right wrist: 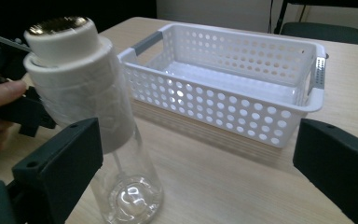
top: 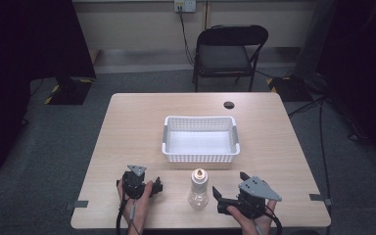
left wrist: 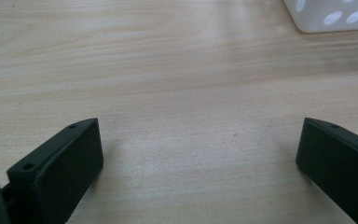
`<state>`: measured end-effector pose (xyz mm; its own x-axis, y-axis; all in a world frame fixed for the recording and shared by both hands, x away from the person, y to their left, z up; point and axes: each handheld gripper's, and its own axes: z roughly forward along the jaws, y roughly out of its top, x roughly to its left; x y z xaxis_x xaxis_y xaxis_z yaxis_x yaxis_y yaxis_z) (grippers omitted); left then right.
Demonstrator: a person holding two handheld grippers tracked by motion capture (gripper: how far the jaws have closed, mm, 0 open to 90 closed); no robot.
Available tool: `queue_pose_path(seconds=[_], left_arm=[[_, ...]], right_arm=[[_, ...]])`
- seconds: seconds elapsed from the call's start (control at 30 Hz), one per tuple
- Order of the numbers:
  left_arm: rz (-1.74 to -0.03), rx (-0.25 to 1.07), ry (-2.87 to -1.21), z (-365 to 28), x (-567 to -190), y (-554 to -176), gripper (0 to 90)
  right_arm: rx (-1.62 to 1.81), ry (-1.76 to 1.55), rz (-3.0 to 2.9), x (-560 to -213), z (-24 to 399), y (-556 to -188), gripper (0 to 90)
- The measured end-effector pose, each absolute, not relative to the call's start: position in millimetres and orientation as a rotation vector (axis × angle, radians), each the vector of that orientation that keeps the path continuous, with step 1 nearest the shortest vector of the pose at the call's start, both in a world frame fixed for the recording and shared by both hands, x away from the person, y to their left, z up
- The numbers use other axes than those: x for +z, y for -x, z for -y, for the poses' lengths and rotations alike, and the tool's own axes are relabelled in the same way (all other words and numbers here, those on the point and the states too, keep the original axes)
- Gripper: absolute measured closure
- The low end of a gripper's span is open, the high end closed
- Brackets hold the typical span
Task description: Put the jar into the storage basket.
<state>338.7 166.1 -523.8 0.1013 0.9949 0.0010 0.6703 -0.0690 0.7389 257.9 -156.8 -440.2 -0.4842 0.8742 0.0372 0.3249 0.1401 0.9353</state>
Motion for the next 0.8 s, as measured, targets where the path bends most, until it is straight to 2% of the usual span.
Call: queue_pose_path(seconds=[0.47, 0.8], left_arm=[[-1.628, 0.719, -1.803, -166.1, -523.7, -338.6, 0.0], [-1.628, 0.719, -1.802, -166.1, -523.7, -338.7, 0.0]], right_arm=[[1.415, -1.023, -1.958, -430.2, 134.3, -247.9, 2.2], [1.472, -0.989, -1.934, -428.4, 127.9, -252.6, 7.8]])
